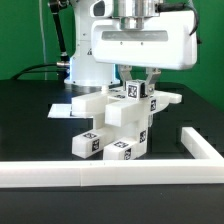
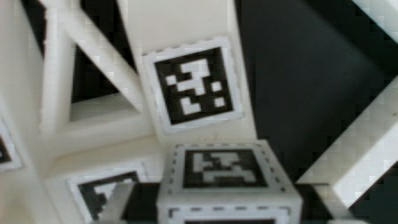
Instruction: Assemble chair
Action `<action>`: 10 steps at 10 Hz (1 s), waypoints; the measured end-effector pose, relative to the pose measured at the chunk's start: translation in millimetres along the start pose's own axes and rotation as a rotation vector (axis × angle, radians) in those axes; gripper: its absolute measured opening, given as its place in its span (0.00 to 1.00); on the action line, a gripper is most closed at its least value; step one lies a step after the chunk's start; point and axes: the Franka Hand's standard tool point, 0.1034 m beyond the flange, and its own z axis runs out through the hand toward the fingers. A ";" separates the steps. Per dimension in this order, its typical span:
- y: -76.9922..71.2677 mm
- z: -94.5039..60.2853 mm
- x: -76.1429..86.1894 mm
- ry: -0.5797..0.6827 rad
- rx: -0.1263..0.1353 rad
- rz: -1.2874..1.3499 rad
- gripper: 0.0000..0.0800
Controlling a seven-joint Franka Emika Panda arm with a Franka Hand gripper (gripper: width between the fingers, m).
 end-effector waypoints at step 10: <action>-1.9 1.3 -5.0 -0.008 0.000 0.286 0.78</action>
Offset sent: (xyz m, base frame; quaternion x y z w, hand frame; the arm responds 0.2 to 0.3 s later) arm 0.0003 0.0021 0.0009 -0.0028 -0.0112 0.2200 0.9754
